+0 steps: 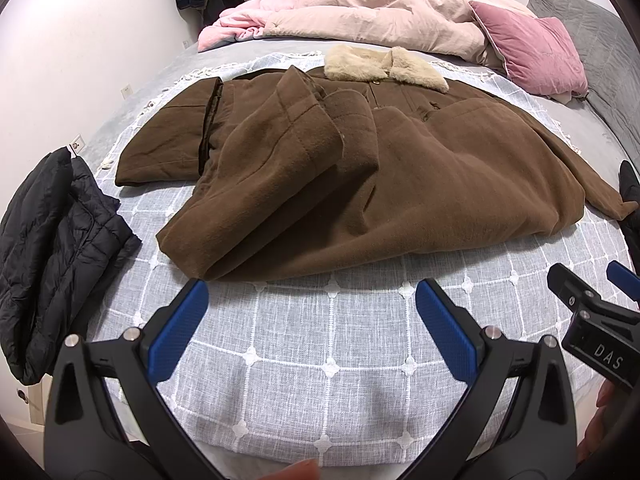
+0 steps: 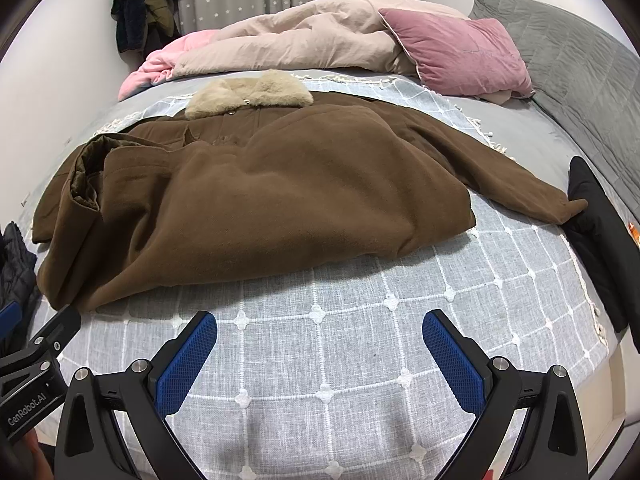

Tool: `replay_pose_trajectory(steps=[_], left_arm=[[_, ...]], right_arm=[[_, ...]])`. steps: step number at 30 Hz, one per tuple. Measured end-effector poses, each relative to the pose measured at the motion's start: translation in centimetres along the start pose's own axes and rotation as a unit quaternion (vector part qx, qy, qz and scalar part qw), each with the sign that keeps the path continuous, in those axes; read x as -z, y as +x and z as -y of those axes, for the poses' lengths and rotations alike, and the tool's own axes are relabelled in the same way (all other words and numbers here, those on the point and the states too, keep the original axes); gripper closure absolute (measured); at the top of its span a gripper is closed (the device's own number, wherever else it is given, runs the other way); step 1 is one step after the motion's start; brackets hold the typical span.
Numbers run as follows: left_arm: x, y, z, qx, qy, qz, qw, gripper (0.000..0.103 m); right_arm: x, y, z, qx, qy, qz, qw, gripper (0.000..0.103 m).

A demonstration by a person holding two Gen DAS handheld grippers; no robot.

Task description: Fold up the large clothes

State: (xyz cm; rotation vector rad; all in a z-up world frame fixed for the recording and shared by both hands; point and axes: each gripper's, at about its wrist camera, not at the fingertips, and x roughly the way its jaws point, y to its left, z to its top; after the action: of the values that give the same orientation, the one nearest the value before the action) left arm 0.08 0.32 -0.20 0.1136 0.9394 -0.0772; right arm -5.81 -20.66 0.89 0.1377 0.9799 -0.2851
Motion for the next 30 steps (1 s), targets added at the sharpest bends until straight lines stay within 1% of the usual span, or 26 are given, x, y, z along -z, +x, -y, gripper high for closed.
replay_pose_trajectory(steps=[30], left_arm=[[-0.39,-0.3,-0.27,-0.001,-0.001,0.003,1.0,0.0]], right_arm=[[0.11,-0.04,-0.21,0.0,-0.004,-0.002,1.0,0.0]])
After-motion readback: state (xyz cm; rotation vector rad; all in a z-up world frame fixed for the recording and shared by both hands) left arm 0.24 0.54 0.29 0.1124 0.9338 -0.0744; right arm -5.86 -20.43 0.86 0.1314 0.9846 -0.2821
